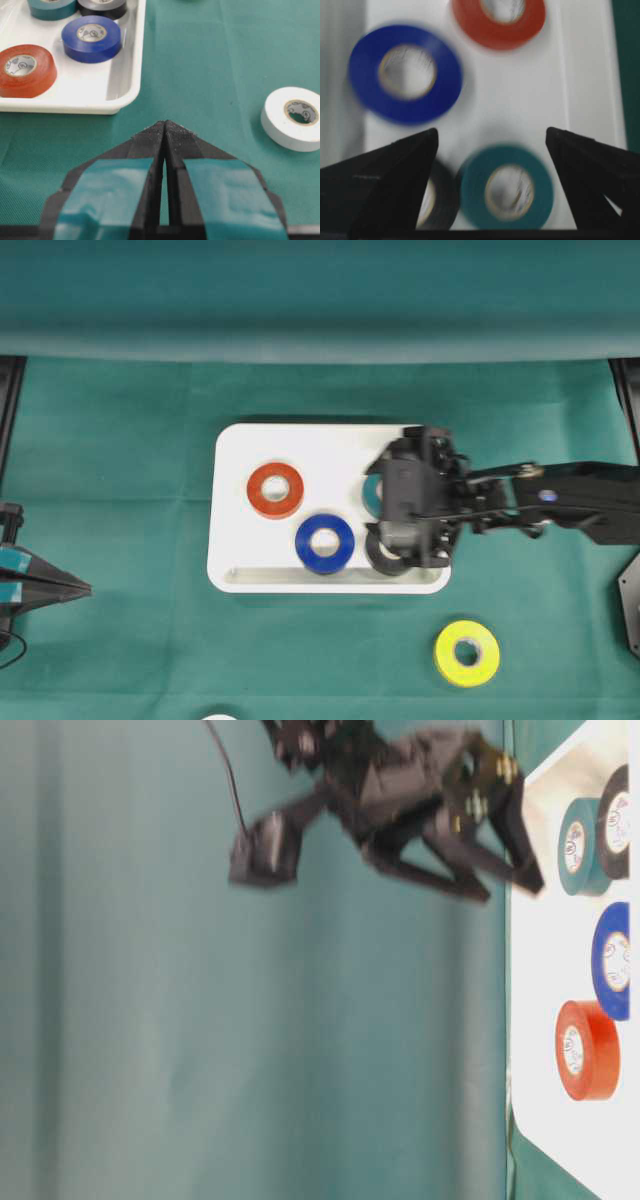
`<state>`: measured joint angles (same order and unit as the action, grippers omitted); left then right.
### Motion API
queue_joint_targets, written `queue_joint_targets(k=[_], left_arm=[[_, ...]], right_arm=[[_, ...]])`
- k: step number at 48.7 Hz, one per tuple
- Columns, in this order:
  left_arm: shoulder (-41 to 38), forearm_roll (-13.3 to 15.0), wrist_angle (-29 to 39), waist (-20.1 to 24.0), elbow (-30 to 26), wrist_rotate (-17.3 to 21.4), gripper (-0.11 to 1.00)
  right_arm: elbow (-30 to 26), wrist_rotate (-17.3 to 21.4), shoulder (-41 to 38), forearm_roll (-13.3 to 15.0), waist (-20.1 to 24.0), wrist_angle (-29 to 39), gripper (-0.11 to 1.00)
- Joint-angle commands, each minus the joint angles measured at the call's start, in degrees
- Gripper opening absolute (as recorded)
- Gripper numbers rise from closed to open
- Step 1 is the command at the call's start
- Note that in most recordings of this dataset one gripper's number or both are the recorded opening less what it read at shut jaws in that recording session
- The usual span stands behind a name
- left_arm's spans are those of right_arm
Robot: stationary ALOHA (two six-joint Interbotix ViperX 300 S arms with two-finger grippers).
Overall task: Put the tape into the white case with the right arm.
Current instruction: 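Withdraw the open right gripper to the right of the tray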
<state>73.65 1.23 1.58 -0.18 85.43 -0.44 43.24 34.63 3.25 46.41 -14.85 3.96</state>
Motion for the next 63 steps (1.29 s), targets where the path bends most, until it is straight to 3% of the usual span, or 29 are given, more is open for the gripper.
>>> queue_joint_targets(k=[1,36,53,63], left_arm=[[-0.4,0.1,-0.6,0.1,-0.6,0.0,0.0],[2.0,0.1,-0.4,0.2,-0.3,0.0,0.0],[2.8,0.1,-0.3,0.1,0.0,-0.1,0.0],[2.9,0.1,-0.2,0.1,-0.1,0.0,0.0]], right_arm=[[3.8,0.1,4.7,-0.1,0.1,-2.3,0.62],[25.0,0.1,25.0,-0.2,0.1,-7.9,0.62],[26.8,0.1,26.2,-0.2,0.3,-9.3,0.62],[27.9,0.1,26.8,-0.2,4.4,-10.4,0.62]])
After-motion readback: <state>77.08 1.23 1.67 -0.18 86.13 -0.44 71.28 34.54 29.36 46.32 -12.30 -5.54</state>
